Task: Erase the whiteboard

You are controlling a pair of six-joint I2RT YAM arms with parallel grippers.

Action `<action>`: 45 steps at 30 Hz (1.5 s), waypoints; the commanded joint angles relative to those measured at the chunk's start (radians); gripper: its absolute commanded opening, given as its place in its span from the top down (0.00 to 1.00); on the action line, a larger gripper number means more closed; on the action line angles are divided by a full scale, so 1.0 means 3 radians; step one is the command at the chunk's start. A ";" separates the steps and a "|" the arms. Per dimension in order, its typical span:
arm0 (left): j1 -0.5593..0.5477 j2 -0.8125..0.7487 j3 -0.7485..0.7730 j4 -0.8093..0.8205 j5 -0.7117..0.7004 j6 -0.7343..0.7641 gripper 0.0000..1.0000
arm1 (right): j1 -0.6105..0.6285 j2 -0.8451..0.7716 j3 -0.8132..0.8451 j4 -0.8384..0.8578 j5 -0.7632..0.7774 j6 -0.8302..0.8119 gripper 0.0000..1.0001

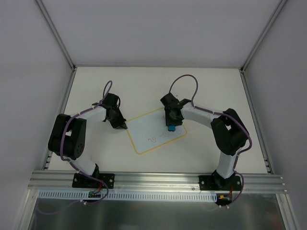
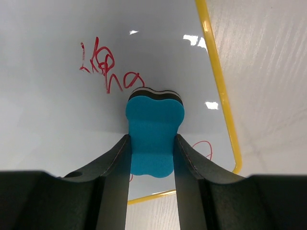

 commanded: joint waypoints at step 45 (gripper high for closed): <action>-0.0019 0.0086 -0.0163 -0.0216 -0.0147 -0.0011 1.00 | -0.0236 0.0101 -0.0303 -0.0534 0.0082 -0.0453 1.00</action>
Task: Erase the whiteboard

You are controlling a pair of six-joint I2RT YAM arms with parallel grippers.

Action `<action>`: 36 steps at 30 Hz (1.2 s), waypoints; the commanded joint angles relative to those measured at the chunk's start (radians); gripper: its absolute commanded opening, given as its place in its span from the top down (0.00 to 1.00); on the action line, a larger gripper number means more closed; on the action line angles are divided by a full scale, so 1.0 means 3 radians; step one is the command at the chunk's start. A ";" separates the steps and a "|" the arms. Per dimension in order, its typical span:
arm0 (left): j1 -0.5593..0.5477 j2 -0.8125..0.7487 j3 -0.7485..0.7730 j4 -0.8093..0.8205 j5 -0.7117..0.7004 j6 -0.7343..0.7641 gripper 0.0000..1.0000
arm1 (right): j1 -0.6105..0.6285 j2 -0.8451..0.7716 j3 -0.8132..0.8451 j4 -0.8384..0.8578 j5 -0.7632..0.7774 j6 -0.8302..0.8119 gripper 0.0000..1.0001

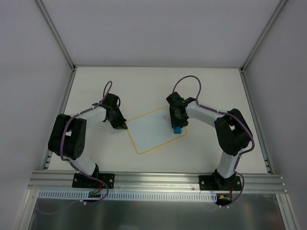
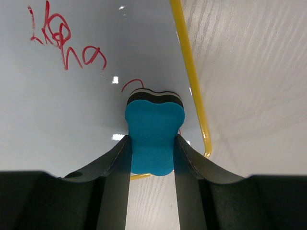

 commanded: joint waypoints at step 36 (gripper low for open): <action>-0.0019 0.0045 -0.0200 -0.0239 -0.0176 0.0018 1.00 | 0.0081 0.0300 -0.0044 -0.0485 0.0302 -0.0123 1.00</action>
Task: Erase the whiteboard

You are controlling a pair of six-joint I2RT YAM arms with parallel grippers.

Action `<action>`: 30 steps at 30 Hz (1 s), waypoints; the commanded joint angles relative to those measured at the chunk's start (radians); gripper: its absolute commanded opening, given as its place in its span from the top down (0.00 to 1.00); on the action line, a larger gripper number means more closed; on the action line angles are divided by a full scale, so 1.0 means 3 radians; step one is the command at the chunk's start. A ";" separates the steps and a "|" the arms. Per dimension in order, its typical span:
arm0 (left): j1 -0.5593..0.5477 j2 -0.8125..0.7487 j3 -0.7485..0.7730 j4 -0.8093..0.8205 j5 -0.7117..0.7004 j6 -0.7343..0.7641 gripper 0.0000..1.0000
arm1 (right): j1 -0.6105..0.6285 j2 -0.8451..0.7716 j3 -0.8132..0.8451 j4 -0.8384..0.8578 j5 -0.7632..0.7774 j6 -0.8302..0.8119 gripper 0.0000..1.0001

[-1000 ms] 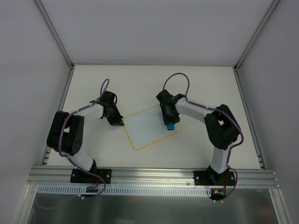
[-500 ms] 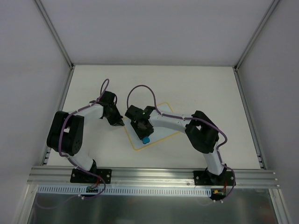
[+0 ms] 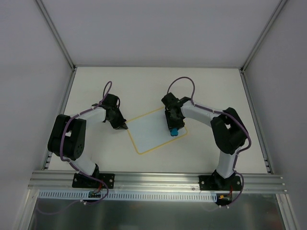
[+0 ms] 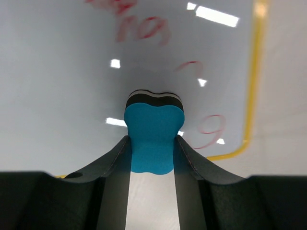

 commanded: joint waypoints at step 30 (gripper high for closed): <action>-0.0014 0.0005 -0.0205 -0.0277 -0.0185 0.0086 1.00 | -0.0146 0.1503 0.2174 -0.0682 0.0031 0.0544 1.00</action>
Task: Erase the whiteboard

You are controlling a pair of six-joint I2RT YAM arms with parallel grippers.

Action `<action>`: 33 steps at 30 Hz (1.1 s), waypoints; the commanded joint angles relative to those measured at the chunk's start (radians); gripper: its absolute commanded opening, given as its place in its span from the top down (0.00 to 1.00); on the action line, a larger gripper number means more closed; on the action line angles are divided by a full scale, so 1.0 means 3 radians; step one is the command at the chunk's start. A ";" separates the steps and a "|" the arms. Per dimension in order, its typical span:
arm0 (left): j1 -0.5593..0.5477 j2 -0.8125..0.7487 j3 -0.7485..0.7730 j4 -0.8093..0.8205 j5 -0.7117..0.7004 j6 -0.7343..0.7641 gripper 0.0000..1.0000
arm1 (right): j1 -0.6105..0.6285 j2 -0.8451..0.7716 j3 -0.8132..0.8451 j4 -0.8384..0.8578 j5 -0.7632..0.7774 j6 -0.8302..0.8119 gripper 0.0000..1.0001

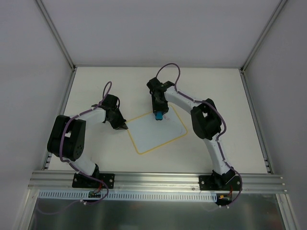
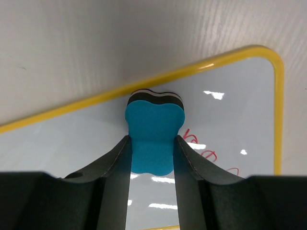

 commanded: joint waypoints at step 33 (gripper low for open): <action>-0.0019 -0.0007 -0.0175 -0.0315 -0.0165 0.0042 1.00 | -0.0222 -0.0417 -0.0948 -0.0043 -0.0227 0.0231 1.00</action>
